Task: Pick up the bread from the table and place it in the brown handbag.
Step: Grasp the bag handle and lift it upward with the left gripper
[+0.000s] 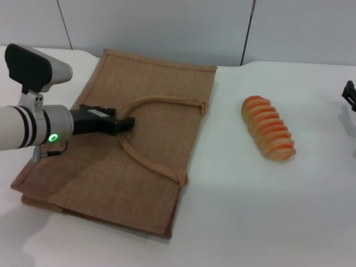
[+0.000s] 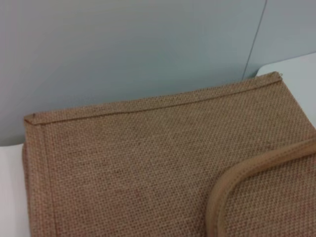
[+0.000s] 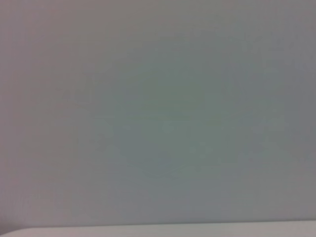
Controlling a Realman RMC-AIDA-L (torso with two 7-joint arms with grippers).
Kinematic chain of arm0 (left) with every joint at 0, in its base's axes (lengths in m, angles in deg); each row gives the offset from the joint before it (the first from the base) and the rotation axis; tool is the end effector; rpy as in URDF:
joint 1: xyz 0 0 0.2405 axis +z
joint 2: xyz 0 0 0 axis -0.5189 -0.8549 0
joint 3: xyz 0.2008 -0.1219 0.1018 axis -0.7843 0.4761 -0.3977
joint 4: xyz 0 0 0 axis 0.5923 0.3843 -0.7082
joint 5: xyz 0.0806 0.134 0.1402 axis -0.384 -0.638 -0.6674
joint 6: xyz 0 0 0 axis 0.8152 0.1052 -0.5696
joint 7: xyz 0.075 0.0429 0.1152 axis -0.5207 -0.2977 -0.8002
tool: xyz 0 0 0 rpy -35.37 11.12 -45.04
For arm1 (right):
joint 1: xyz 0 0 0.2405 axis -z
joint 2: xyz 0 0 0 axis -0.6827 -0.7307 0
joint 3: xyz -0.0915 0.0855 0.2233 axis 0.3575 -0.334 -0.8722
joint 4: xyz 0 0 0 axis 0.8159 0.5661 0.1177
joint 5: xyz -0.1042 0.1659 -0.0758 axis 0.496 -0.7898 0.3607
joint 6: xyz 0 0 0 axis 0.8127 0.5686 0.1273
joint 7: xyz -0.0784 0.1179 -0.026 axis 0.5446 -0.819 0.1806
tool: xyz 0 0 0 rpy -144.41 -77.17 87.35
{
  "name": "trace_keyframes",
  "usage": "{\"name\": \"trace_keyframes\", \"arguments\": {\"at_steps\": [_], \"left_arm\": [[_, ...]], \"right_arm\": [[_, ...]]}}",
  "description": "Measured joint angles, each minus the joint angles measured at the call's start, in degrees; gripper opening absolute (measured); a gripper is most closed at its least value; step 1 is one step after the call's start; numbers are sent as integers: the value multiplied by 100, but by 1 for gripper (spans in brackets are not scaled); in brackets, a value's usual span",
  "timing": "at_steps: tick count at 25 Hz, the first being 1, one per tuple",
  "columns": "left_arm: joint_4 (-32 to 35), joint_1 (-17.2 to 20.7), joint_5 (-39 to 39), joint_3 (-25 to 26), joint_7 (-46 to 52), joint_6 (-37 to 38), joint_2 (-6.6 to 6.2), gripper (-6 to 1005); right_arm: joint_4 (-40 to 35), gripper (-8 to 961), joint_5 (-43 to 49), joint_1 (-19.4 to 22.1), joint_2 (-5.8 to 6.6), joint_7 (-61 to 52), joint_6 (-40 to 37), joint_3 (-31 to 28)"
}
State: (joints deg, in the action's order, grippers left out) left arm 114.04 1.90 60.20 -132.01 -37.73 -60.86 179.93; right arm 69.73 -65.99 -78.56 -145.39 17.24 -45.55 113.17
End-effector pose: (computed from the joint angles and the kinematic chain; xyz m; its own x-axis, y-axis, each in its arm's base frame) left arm -0.2896 0.3993 -0.0171 0.7411 0.5518 0.3824 0.6659 -0.5316 -0.5234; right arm 0.3378 0.4013 -0.0141 0.6777 -0.2927 -0.6746 -0.6983 0.0314 -0.7152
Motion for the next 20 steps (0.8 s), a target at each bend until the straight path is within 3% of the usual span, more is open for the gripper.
{"name": "trace_keyframes", "arguments": {"at_steps": [20], "left_arm": [[-361,-302,-11,-27,143,-5,-35,550]], "right_arm": [[-1,867,0,-2,0,-14,18,0]]}}
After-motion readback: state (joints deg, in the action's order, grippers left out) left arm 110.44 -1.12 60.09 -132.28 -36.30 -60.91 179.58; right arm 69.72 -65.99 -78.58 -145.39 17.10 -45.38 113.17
